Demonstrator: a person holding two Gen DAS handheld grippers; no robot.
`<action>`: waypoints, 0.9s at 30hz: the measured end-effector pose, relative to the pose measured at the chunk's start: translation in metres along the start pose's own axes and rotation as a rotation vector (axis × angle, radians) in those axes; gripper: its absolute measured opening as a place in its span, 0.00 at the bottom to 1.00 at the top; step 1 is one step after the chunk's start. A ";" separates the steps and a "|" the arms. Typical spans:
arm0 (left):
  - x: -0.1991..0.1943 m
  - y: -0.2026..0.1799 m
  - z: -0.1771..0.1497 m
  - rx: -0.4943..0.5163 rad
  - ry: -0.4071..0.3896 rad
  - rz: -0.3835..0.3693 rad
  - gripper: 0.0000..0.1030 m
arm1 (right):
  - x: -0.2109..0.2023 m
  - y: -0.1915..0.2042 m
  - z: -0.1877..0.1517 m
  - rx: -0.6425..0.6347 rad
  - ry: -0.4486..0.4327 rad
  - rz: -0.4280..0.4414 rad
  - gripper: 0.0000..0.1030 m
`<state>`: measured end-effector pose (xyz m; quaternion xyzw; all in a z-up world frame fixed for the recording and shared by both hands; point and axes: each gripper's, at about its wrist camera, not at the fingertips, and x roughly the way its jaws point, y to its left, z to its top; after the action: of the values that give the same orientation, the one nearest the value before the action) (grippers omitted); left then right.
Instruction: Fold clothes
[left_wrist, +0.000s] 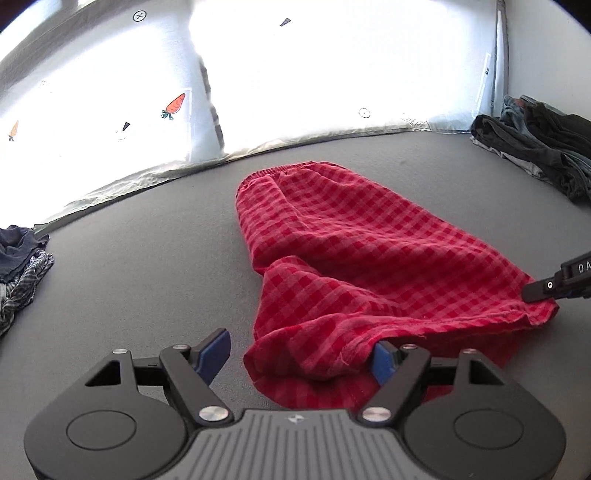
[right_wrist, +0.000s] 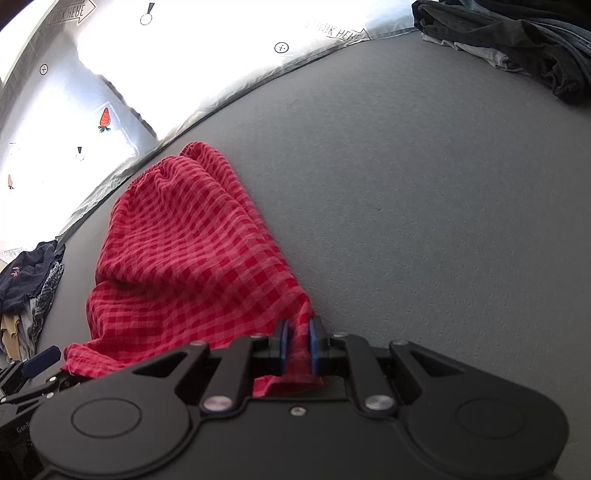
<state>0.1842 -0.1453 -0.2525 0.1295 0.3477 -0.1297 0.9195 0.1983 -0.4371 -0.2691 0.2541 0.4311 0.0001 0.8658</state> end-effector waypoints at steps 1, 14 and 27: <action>0.001 0.002 0.001 -0.014 0.004 -0.001 0.78 | 0.000 0.000 0.000 0.000 -0.001 0.000 0.12; 0.020 -0.039 -0.017 0.224 0.047 -0.032 0.80 | 0.001 0.002 -0.001 -0.006 -0.008 -0.005 0.12; -0.012 0.006 -0.047 0.088 0.131 0.113 0.85 | 0.002 0.010 -0.004 -0.074 -0.017 -0.033 0.12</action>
<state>0.1490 -0.1225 -0.2777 0.1975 0.3933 -0.0841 0.8940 0.1986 -0.4263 -0.2680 0.2149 0.4276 -0.0002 0.8780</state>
